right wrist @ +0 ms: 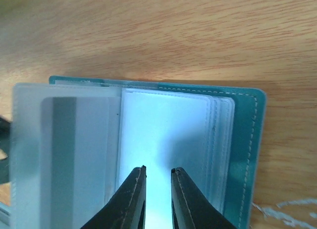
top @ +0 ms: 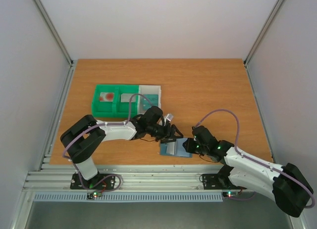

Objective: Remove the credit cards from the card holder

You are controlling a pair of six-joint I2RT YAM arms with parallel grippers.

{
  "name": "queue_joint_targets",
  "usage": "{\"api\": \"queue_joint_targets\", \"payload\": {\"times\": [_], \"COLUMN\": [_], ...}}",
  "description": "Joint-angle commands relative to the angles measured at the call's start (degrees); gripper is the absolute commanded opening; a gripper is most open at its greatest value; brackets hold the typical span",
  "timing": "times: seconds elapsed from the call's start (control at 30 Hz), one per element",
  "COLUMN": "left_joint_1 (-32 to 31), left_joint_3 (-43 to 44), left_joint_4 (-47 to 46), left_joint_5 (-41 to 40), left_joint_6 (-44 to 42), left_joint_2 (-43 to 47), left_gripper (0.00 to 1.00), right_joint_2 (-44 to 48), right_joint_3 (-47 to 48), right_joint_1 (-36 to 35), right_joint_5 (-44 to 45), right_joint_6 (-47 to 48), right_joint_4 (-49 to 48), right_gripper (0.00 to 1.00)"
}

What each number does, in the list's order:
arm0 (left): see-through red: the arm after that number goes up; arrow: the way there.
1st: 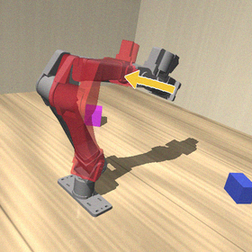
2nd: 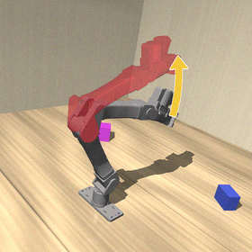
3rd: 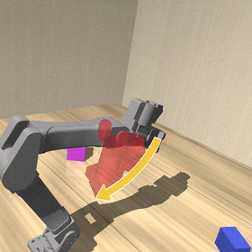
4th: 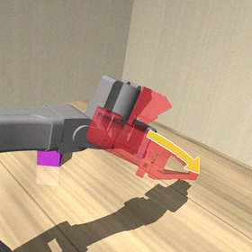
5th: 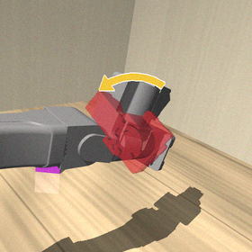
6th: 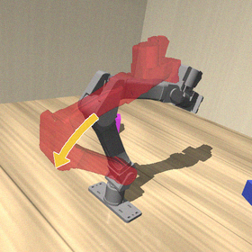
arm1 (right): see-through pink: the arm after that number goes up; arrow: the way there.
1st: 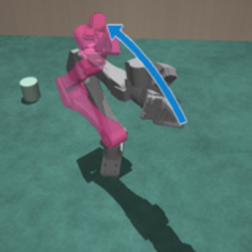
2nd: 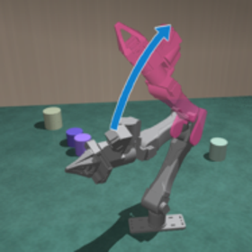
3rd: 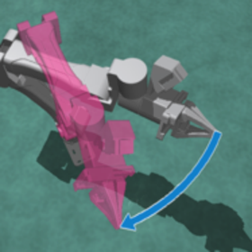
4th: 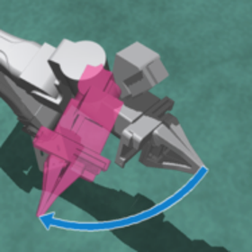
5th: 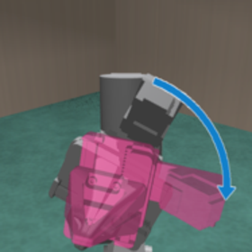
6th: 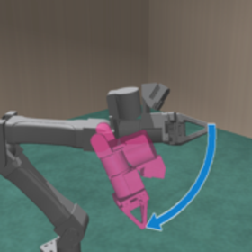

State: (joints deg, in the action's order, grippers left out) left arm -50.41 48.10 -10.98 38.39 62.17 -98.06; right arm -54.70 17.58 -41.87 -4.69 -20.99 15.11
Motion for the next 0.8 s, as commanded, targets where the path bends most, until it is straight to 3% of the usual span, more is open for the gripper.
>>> {"api": "queue_joint_targets", "payload": {"times": [0.0,0.27,0.4,0.6,0.77], "left_joint_1": [-0.77,-3.19,-2.97,-0.32,0.23], "left_joint_3": [2.39,4.27,3.82,-1.46,-2.12], "left_joint_4": [-4.21,-7.61,-5.38,-2.64,3.63], "left_joint_5": [0.74,1.33,-0.09,-5.06,-8.42], "left_joint_6": [0.49,1.56,0.45,-0.9,-4.25], "left_joint_2": [-2.43,-8.15,-7.04,-3.8,-1.85], "left_gripper": [0.57,0.53,0.51,0.42,0.41], "right_joint_2": [5.93,21.65,25.32,19.57,11.3], "right_joint_3": [0.43,5.62,5.7,5.09,4.44], "right_joint_1": [-0.41,-0.4,-0.42,-0.41,-0.4], "right_joint_5": [2.48,7.14,5.31,2.33,0.55], "right_joint_6": [1.24,1.13,0.25,0.26,1.09], "right_joint_4": [7.7,25.36,26.49,21.68,14.96], "right_gripper": [0.19,0.24,0.24,0.2,0.18]}}
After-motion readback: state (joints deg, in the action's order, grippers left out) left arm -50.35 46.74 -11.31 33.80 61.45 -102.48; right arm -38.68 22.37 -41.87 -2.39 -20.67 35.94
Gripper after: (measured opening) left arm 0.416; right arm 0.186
